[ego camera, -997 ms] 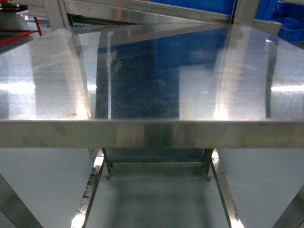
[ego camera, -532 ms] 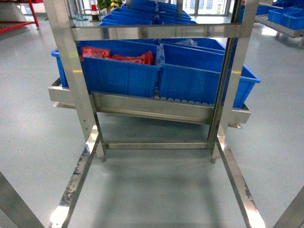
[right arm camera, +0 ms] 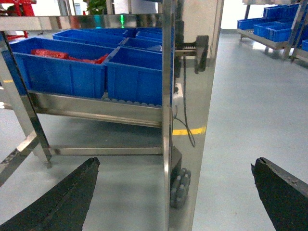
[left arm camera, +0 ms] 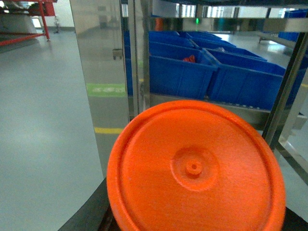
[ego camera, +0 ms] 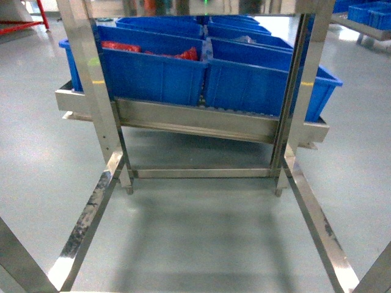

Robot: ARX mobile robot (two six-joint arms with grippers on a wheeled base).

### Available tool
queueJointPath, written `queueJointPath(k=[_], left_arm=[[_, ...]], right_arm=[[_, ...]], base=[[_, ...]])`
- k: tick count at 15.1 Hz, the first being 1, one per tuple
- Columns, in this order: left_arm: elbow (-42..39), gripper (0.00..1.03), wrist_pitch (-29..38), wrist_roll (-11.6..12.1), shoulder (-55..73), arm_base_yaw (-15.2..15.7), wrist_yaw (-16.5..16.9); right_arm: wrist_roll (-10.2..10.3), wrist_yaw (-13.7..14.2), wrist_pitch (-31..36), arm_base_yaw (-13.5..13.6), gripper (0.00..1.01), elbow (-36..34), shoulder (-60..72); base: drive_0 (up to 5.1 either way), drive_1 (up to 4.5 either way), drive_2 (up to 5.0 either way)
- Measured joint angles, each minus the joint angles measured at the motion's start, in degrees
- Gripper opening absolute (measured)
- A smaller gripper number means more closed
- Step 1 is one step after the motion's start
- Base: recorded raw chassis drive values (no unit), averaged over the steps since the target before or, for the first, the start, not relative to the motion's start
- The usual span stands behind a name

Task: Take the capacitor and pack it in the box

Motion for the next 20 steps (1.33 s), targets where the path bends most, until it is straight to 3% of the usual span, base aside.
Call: queueJointPath(k=[10,20], left_arm=[[0.0,0.44,0.0,0.0,0.0,0.0,0.0],[0.0,0.44,0.0,0.0,0.0,0.0,-0.1]], right_arm=[[0.0,0.1,0.2,0.0,0.98,0.0,0.0],[0.0,0.0,0.2,0.0,0.98,0.0,0.0]], base=[[0.0,0.0,0.0],[-4.9,2.58,2.6]])
